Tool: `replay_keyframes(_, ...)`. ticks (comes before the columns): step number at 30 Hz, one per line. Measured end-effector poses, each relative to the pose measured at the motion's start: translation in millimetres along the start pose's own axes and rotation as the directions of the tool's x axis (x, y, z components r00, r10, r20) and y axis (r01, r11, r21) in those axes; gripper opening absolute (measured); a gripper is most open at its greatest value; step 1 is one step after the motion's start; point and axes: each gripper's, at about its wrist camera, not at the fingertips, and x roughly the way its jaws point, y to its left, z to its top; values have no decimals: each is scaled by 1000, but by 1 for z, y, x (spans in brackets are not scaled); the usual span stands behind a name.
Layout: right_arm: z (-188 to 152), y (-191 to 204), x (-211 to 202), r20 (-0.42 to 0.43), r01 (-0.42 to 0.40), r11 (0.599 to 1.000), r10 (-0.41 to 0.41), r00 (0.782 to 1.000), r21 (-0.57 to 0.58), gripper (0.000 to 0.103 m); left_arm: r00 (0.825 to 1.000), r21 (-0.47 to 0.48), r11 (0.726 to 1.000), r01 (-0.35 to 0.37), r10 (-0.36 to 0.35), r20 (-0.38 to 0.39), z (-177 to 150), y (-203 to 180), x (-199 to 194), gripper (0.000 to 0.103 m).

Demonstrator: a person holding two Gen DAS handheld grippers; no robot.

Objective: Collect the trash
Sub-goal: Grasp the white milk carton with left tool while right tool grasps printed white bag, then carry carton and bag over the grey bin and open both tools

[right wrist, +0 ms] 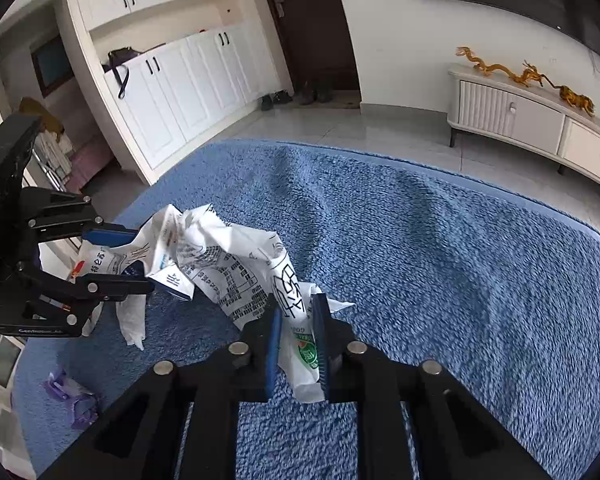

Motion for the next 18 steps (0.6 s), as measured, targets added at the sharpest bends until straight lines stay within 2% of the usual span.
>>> replay_keyframes(5, -8, 3, -25, 29, 16, 1000, -16, 999, 13, 12, 998, -29, 999, 15, -14, 62, 0, -5, -27, 35)
replay_keyframes(10, -19, 6, -69, 81, 46, 998, -48, 996, 35, 12, 990, -87, 996, 33, -20, 142, -1, -1, -70, 35)
replay_keyframes(18, -40, 8, -170, 221, 107, 990, -125, 967, 90, 12, 960, -181, 983, 24, 28, 280, -4, 6, -153, 35)
